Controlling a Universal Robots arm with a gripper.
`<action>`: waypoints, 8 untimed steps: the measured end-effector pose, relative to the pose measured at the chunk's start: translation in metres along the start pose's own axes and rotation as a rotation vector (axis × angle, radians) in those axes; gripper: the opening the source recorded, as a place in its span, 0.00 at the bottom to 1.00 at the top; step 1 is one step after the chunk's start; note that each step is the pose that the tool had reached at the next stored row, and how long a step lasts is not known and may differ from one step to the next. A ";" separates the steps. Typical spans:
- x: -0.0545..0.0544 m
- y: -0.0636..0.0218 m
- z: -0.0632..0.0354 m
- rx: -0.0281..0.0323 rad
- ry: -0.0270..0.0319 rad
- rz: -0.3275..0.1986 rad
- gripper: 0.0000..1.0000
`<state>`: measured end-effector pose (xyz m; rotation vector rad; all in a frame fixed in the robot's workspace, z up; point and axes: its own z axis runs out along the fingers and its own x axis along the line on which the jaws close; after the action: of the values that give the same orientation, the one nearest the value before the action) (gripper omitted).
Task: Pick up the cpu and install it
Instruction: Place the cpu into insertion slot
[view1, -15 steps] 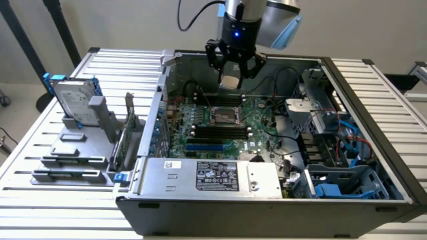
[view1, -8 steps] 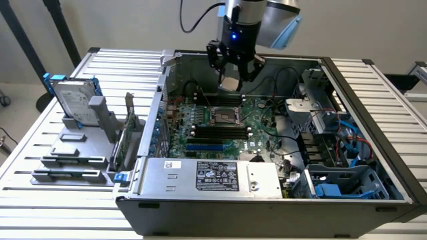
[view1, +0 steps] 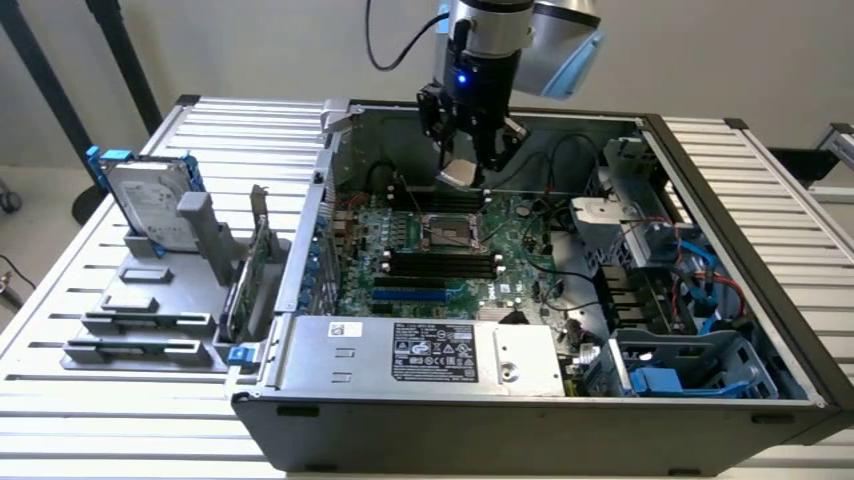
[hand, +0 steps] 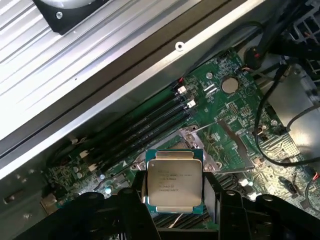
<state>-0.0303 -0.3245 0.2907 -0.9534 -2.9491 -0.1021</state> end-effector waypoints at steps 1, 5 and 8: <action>0.000 -0.0001 0.0008 -0.0009 -0.0010 0.018 0.55; 0.000 -0.0003 0.0044 -0.0052 -0.0045 0.090 0.55; 0.000 -0.0004 0.0074 -0.0084 -0.0073 0.145 0.55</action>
<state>-0.0303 -0.3245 0.2833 -1.1663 -2.8767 -0.1064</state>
